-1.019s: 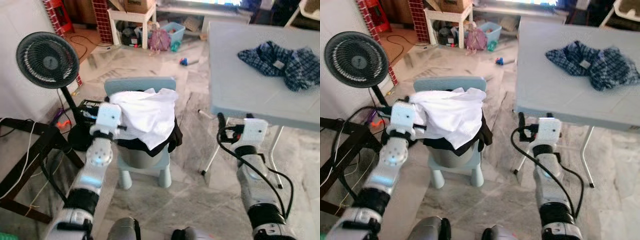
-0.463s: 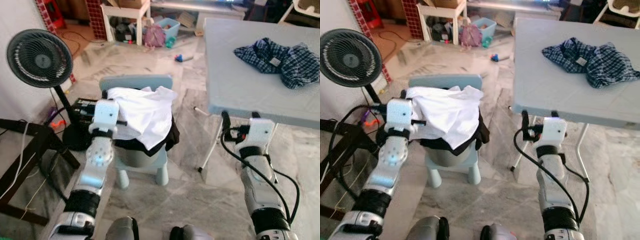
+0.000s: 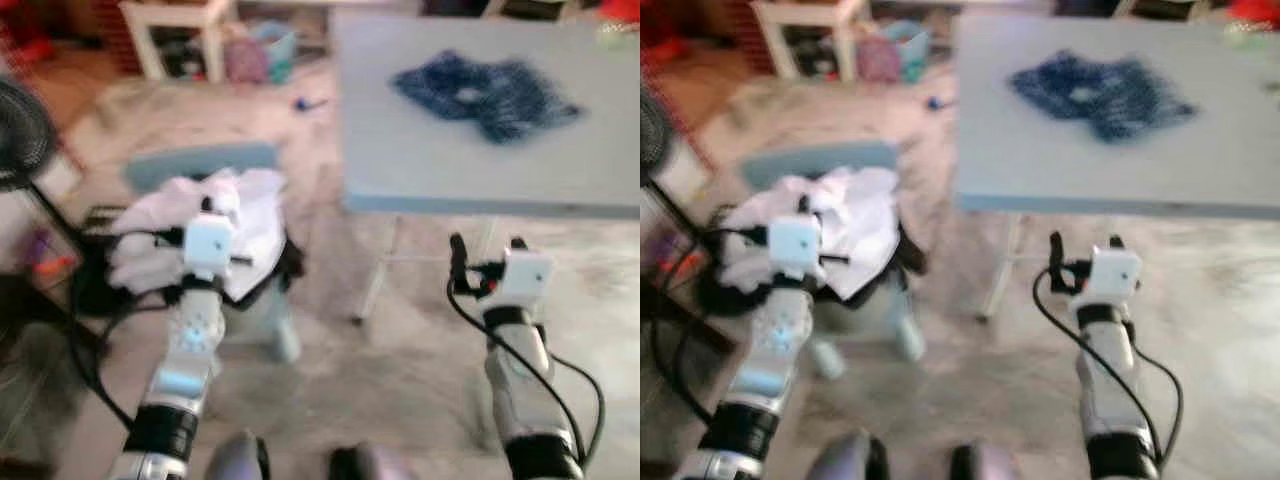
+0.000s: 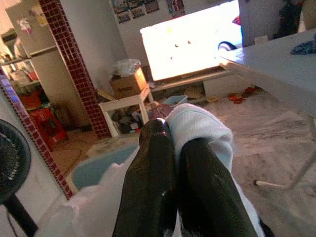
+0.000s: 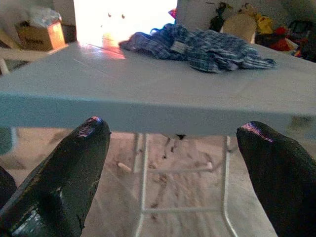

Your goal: Hang hanger

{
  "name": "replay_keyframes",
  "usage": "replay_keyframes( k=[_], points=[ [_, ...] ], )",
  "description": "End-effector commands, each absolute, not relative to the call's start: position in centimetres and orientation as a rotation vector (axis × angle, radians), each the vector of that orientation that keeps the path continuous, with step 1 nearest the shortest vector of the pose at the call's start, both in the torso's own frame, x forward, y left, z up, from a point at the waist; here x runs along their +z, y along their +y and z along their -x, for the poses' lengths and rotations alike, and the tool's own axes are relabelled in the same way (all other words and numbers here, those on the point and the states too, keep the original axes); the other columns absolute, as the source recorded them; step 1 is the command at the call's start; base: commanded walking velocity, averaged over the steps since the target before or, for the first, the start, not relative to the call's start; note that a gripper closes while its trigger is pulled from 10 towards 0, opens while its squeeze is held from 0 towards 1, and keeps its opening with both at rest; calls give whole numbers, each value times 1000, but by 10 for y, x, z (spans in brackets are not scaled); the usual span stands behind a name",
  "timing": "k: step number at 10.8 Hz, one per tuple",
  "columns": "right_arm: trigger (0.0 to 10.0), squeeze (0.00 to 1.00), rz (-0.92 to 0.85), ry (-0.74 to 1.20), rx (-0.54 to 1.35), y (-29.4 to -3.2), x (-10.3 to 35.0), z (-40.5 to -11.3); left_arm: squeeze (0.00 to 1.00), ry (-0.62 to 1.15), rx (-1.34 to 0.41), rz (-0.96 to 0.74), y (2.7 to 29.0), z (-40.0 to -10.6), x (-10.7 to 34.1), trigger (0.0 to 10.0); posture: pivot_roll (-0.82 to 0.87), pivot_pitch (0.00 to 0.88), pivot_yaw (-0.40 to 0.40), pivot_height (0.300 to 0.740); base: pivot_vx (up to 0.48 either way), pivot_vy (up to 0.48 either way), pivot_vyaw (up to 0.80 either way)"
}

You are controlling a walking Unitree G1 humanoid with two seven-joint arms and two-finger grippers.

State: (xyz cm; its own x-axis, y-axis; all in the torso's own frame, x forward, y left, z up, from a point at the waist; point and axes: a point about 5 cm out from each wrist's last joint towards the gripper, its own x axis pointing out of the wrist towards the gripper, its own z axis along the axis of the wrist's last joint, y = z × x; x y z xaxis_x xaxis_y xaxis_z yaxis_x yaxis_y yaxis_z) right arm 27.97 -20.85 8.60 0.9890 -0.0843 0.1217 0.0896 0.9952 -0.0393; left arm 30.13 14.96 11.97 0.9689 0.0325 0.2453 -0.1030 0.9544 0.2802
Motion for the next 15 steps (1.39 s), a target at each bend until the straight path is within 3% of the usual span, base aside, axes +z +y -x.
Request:
replay_keyframes(
  k=[1, 6, 13, 15],
  points=[
    [10000, 0, 47, -142, -65, -203, 93, -283, 0, -256, 87, -300, 154, -300, 124, 10000, -20, 127, -25, 740, 0, -307, 0],
    [10000, 0, 61, -143, -59, -206, 99, -288, 0, -291, 11, -261, 133, -306, 141, 10000, -25, 136, -30, 740, 0, -304, 0],
    [10000, 0, 71, -141, -82, -209, 98, -288, 0, -313, -160, -203, 101, -310, 156, 10000, -33, 134, -16, 740, 0, 0, 0],
    [10000, 0, 71, -139, -80, -207, 97, -286, 0, -313, -177, -198, 97, -308, 155, 10000, -33, 138, -16, 740, 0, -306, 0]
  ],
)
